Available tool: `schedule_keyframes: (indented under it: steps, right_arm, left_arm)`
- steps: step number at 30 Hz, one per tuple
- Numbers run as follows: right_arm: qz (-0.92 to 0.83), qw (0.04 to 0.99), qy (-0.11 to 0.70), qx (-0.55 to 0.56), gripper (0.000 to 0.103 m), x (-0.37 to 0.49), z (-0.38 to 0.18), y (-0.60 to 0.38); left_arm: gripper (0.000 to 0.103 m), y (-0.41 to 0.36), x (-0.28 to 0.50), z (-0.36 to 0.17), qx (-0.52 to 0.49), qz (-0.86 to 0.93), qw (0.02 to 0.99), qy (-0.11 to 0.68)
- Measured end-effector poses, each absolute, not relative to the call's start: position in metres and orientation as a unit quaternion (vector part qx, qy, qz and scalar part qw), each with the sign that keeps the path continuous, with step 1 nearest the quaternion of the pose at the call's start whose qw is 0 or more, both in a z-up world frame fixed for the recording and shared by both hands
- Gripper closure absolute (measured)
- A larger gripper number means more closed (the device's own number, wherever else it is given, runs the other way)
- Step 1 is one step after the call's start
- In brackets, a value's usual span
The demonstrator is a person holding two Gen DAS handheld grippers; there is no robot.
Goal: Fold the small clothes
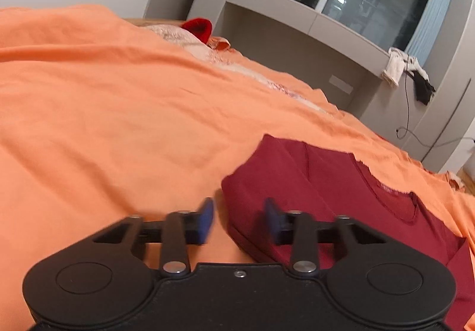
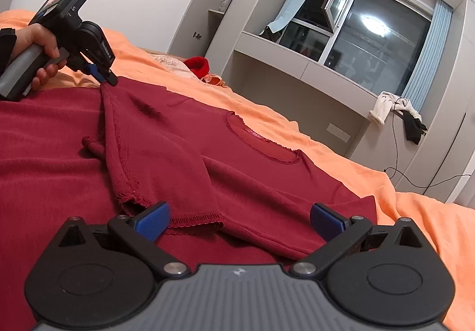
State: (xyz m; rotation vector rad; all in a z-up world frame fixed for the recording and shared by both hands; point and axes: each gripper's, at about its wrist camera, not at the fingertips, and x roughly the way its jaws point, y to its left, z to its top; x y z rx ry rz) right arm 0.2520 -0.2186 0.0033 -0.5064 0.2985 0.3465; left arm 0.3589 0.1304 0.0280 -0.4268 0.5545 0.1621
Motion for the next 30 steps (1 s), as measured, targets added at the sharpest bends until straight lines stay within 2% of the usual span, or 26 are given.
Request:
schedule_keyframes:
  steps: [3, 11, 14, 16, 18, 22, 24, 26, 30]
  right_arm:
    - [0.17, 0.942, 0.147, -0.25, 0.0, 0.252, 0.002, -0.22]
    - [0.166, 0.94, 0.147, -0.259, 0.0, 0.248, 0.0, -0.222]
    - [0.167, 0.941, 0.143, -0.258, 0.0, 0.245, 0.001, -0.225]
    - [0.167, 0.941, 0.137, -0.259, 0.0, 0.243, 0.002, -0.229]
    - [0.159, 0.944, 0.127, -0.259, 0.0, 0.24, 0.003, -0.232]
    - [0.141, 0.952, 0.11, -0.248, 0.0, 0.232, 0.009, -0.239]
    - [0.136, 0.955, 0.103, -0.242, 0.0, 0.227, 0.013, -0.243]
    - [0.129, 0.958, 0.092, -0.237, 0.0, 0.218, 0.017, -0.247]
    - [0.121, 0.963, 0.067, -0.23, 0.0, 0.197, 0.023, -0.251]
  left_arm:
    - [0.095, 0.123, 0.359, 0.029, -0.19, 0.082, 0.941, 0.268]
    - [0.093, 0.114, 0.357, 0.031, -0.152, 0.108, 0.944, 0.273]
    - [0.082, 0.115, 0.352, 0.035, -0.159, 0.108, 0.945, 0.265]
    - [0.069, 0.115, 0.346, 0.039, -0.158, 0.103, 0.948, 0.258]
    - [0.048, 0.111, 0.339, 0.042, -0.15, 0.099, 0.951, 0.251]
    - [0.035, 0.102, 0.32, 0.048, -0.135, 0.084, 0.959, 0.236]
    - [0.023, 0.096, 0.309, 0.052, -0.125, 0.076, 0.963, 0.228]
    - [0.016, 0.091, 0.298, 0.057, -0.116, 0.065, 0.967, 0.217]
    - [0.004, 0.077, 0.272, 0.068, -0.101, 0.033, 0.976, 0.191]
